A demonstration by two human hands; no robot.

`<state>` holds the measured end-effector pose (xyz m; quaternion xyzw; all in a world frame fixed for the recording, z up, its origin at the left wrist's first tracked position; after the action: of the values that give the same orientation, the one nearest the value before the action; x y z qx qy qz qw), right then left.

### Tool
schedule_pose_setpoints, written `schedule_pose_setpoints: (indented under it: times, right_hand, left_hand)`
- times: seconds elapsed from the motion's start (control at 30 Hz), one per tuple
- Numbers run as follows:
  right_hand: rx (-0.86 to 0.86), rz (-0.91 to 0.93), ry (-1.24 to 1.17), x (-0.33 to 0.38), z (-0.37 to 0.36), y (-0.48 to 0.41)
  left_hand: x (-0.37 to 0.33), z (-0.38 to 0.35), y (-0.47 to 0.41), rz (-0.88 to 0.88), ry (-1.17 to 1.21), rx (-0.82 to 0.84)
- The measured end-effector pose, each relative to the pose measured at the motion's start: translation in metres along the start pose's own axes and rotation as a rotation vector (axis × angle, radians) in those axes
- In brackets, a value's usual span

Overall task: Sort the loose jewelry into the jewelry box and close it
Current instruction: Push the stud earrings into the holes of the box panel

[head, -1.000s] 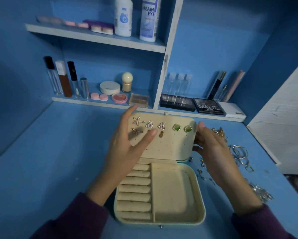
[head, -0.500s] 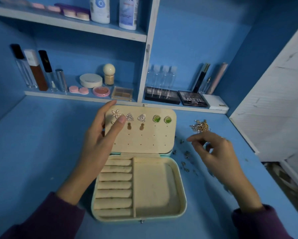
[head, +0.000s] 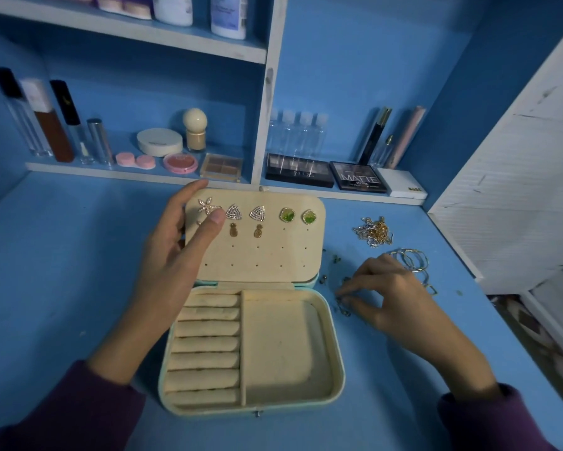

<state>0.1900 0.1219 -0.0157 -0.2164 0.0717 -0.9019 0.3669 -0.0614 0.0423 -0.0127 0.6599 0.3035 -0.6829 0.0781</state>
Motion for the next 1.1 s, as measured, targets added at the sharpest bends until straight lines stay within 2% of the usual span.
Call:
schedule_pose_setpoints:
  times: [0.17,0.27,0.37,0.53,0.77,0.97,1.1]
  right_hand:
    - [-0.003,-0.014,0.003,0.001,-0.005,-0.002]
    - [-0.071,-0.050,-0.076,0.005,0.001,-0.003]
    - [-0.169,-0.159,-0.285,0.010,0.013,-0.003]
    - [-0.135,-0.403,-0.744,0.016,0.014,-0.004]
    - [-0.097,-0.452,-0.972,0.024,0.005,-0.006]
    - [-0.128,-0.408,-0.952,0.042,0.012,-0.015]
    - [-0.183,-0.308,-0.780,0.053,0.010,-0.024]
  left_hand:
    - [-0.001,0.000,0.000,0.002,-0.004,-0.004]
    - [-0.002,0.000,0.000,0.004,0.009,-0.008]
    - [-0.001,0.000,0.001,0.013,0.014,-0.001]
    - [-0.003,-0.001,0.001,0.024,0.031,0.008]
    - [-0.004,-0.001,0.001,0.028,0.030,0.020]
    - [-0.004,0.000,0.002,0.030,0.019,0.019]
    - [-0.004,-0.001,0.001,0.047,0.015,0.021]
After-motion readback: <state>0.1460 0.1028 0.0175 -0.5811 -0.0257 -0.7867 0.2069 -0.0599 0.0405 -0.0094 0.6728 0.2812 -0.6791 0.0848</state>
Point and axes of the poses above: each hand's wrist, its own y-axis away from the middle knuckle, its own z-axis out of the back of the hand, x = y × z, the point moved 5 cm from there along -y, towards the middle knuckle, and after that the axes turned 3 degrees about -x, right-handed, at the moved point
